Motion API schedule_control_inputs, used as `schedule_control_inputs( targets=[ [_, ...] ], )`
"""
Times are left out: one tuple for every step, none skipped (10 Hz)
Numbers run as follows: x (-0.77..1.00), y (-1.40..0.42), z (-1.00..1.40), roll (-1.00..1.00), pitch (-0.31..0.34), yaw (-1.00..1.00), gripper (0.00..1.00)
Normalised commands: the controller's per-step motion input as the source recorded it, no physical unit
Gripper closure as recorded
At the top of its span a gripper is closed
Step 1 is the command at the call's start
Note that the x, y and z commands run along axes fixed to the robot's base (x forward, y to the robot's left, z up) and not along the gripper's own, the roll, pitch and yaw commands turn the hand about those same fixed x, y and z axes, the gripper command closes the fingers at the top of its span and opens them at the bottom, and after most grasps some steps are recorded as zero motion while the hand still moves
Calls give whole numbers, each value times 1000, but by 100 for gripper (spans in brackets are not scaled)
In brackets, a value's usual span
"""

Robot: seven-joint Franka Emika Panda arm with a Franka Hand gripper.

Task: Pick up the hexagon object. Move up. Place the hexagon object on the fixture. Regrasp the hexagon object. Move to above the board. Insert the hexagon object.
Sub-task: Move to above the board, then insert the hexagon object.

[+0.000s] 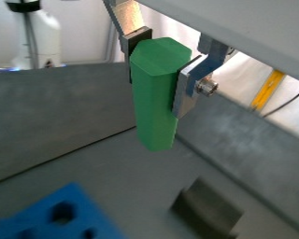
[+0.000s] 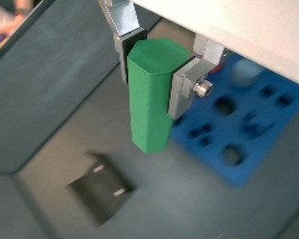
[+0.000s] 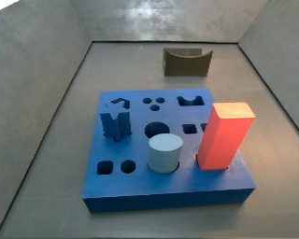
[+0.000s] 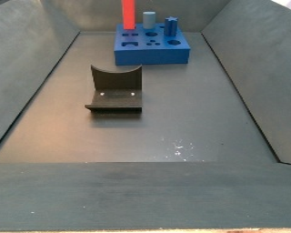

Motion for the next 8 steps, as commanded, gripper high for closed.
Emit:
schedule_control_inputs(
  targets=[
    [-374,-527,30,-1000,-7,-117,100],
    [-231,-288,17,-1000,-1,-113,100],
    [-128,-119,9,-1000,1,-99,100],
    [-102,-80,3,-891,-8,-89,100],
    [-78,-28,0,-574,-20,-46,100],
    [-62,-13,1,-385,-23,-28,100],
    [-43,-1,-3,-245,-22,-14,100],
    [-446,277,-1000,-14,-50,-429,100]
  ],
)
